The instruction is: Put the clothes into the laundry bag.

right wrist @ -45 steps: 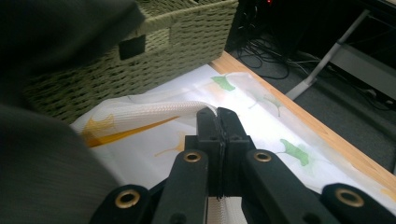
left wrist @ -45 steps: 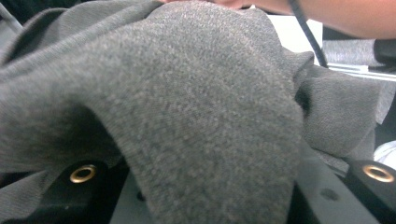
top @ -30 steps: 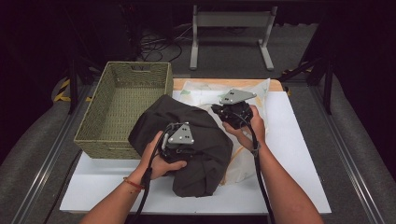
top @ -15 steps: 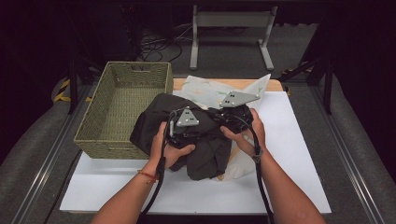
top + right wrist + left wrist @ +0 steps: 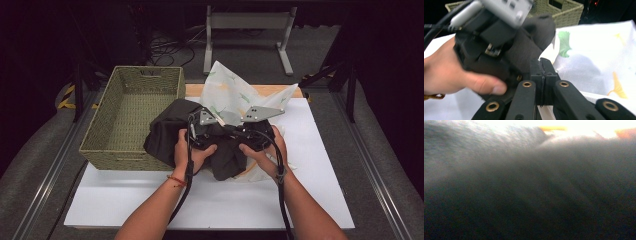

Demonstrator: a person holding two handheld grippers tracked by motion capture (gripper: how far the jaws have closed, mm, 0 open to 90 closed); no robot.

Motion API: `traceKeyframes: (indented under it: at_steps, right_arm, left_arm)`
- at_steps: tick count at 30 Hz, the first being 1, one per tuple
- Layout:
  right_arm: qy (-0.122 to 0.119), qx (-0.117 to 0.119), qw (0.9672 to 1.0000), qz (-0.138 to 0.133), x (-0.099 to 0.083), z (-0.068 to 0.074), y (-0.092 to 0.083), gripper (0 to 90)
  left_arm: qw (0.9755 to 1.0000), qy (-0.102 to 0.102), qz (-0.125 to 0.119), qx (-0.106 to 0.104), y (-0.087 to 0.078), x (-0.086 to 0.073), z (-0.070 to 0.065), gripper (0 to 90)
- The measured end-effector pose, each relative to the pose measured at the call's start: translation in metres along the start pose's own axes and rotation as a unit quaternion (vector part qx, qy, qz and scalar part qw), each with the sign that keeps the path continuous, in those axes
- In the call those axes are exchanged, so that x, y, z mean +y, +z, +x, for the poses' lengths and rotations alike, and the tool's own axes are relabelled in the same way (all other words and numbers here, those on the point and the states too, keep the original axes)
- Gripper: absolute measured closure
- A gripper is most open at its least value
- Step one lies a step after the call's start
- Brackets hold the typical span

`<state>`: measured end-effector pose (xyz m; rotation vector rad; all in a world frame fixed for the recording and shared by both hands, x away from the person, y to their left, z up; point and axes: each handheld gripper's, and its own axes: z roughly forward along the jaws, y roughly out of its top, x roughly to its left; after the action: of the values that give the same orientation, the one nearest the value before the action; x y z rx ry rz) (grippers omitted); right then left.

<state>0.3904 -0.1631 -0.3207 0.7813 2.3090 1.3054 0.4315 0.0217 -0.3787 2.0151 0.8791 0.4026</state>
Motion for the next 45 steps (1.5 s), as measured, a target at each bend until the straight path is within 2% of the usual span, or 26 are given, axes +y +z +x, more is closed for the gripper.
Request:
traceKeyframes:
  at_steps: [4,7,11,13,14,16,17,18,20,21,22,23,24,25,26,29,31,33,34,35,36,38,40,42,43,45]
  right_arm:
    - [0.009,0.001,0.9999,0.006,-0.014,-0.002,0.005,89.7]
    - [0.004,-0.004,0.9999,0.012,-0.018,-0.002,0.008,89.6]
    - [-0.004,-0.024,0.9996,0.013,-0.026,-0.005,0.007,89.6]
    - [0.000,-0.029,0.9996,0.008,-0.030,-0.010,0.003,89.6]
    - [0.000,-0.031,0.9995,0.009,-0.031,-0.011,0.002,89.6]
    - [-0.001,-0.032,0.9994,0.008,-0.033,-0.012,0.001,89.6]
    - [-0.002,-0.034,0.9994,0.008,-0.034,-0.013,0.000,89.6]
    - [-0.002,-0.034,0.9994,0.008,-0.034,-0.013,0.000,89.6]
    - [-0.001,-0.031,0.9995,0.007,-0.037,-0.014,-0.001,89.6]
    - [-0.001,-0.030,0.9995,0.006,-0.038,-0.014,-0.001,89.6]
    - [-0.001,-0.030,0.9995,0.006,-0.038,-0.014,-0.001,89.6]
    - [-0.001,-0.028,0.9996,0.005,-0.038,-0.014,-0.001,89.6]
    - [-0.001,-0.028,0.9996,0.005,-0.038,-0.014,-0.001,89.6]
    - [-0.003,-0.029,0.9996,0.007,-0.037,-0.013,-0.001,89.6]
    - [-0.007,-0.028,0.9996,0.008,-0.036,-0.013,-0.001,89.6]
    - [-0.011,-0.025,0.9996,0.012,-0.034,-0.012,-0.001,89.5]
    - [-0.015,-0.022,0.9995,0.017,-0.033,-0.012,-0.001,89.5]
    - [-0.019,-0.018,0.9995,0.019,-0.030,-0.010,0.000,89.5]
    - [-0.019,-0.018,0.9995,0.019,-0.030,-0.010,0.000,89.5]
    - [-0.020,-0.017,0.9995,0.019,-0.030,-0.009,0.000,89.5]
    - [-0.024,-0.016,0.9993,0.022,-0.029,-0.008,0.002,89.5]
    - [-0.027,-0.015,0.9992,0.024,-0.028,-0.007,0.003,89.4]
    - [-0.028,-0.015,0.9992,0.024,-0.028,-0.006,0.003,89.5]
    - [-0.028,-0.015,0.9992,0.024,-0.028,-0.006,0.003,89.4]
    - [-0.028,-0.015,0.9992,0.024,-0.028,-0.006,0.003,89.5]
    - [-0.028,-0.016,0.9992,0.024,-0.027,-0.006,0.002,89.5]
  left_arm:
    - [0.9997,-0.019,-0.005,0.015,0.012,-0.003,-0.002,70.8]
    - [0.9997,-0.010,-0.001,0.024,0.016,-0.004,-0.006,67.9]
    - [0.9999,0.013,-0.008,-0.001,0.012,-0.007,-0.010,49.5]
    - [0.9990,0.036,-0.003,-0.028,0.000,-0.010,-0.011,42.3]
    - [0.9976,0.054,0.002,-0.043,-0.007,-0.011,-0.012,36.9]
    - [0.9950,0.091,0.015,-0.039,-0.021,-0.013,-0.016,28.2]
    - [0.9927,0.109,0.019,-0.048,-0.028,-0.015,-0.017,23.3]
    - [0.9927,0.109,0.019,-0.048,-0.028,-0.015,-0.017,19.2]
    - [0.9888,0.144,0.025,-0.032,-0.045,-0.019,-0.019,15.7]
    - [0.9854,0.163,0.028,-0.040,-0.061,-0.023,-0.017,14.3]
    - [0.9854,0.163,0.028,-0.040,-0.061,-0.023,-0.017,13.5]
    - [0.9819,0.182,0.045,-0.023,-0.071,-0.029,-0.014,12.1]
    - [0.9819,0.182,0.045,-0.023,-0.071,-0.029,-0.014,11.9]
    - [0.9789,0.197,0.055,-0.012,-0.076,-0.034,-0.012,11.9]
    - [0.9780,0.195,0.071,-0.016,-0.079,-0.041,-0.006,10.8]
    - [0.9776,0.187,0.093,-0.025,-0.077,-0.049,0.003,10.2]
    - [0.9752,0.194,0.105,-0.018,-0.074,-0.055,0.007,10.0]
    - [0.9725,0.208,0.105,0.006,-0.070,-0.056,0.005,13.9]
    - [0.9725,0.208,0.105,0.006,-0.070,-0.056,0.005,17.8]
    - [0.9700,0.215,0.109,0.033,-0.069,-0.055,0.003,17.8]
    - [0.9674,0.223,0.111,0.049,-0.069,-0.055,0.003,29.9]
    - [0.9682,0.219,0.102,0.065,-0.070,-0.054,0.006,47.4]
    - [0.9697,0.215,0.095,0.065,-0.072,-0.053,0.009,62.5]
    - [0.9732,0.207,0.090,0.046,-0.072,-0.053,0.013,82.3]
    - [0.9752,0.201,0.085,0.036,-0.072,-0.053,0.015,87.4]
    - [0.9777,0.195,0.075,0.016,-0.072,-0.053,0.017,88.8]
